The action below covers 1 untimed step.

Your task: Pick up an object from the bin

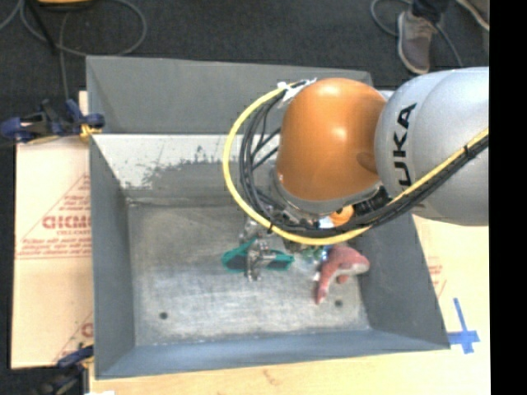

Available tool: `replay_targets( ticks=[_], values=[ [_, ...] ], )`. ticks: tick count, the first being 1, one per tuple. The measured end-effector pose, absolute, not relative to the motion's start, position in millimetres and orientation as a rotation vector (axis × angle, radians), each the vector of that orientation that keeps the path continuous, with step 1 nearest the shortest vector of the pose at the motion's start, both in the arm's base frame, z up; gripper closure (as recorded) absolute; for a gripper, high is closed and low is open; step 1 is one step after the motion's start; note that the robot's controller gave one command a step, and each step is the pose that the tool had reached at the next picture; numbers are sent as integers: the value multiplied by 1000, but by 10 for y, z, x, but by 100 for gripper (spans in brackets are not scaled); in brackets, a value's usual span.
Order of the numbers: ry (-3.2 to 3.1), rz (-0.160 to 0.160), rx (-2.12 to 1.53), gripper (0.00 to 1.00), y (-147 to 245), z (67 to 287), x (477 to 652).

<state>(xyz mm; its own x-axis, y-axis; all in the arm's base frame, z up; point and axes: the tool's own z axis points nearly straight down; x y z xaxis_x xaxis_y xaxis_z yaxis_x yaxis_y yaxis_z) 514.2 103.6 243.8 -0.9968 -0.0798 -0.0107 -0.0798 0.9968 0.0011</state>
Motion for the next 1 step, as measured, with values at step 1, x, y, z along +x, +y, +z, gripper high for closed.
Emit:
replay_targets(
  ticks=[1],
  values=[
    [3132,1,-125,100,1033,2419,5137]
  ],
)
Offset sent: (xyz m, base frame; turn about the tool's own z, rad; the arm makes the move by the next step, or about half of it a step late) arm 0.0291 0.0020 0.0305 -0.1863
